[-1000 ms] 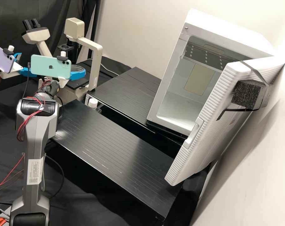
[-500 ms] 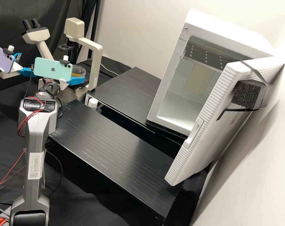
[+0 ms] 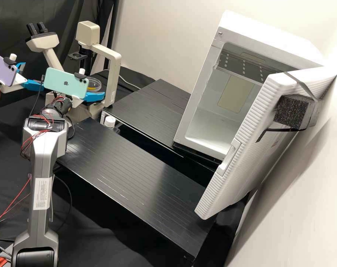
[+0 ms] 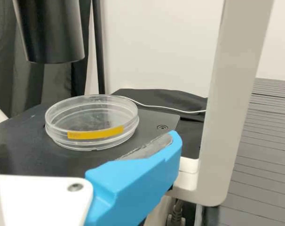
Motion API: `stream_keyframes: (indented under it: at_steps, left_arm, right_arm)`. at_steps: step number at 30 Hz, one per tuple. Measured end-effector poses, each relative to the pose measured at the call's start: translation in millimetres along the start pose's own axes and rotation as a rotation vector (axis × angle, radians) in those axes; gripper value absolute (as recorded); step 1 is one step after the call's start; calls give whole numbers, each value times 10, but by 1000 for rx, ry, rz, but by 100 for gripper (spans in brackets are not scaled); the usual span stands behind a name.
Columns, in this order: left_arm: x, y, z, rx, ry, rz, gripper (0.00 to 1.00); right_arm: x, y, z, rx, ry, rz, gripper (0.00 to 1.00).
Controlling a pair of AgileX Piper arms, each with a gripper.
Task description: Move the petri dish to the bench.
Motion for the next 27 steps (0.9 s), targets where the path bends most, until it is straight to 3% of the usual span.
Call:
stream_keyframes:
  at_steps: [8,27]
  left_arm:
    - [0,0,0,0,0,0,100]
    - [0,0,0,0,0,0,100]
  right_arm:
    - [92,-61,-20,-45,1,11,100]
    - [200,-147,8,-43,-67,-2,100]
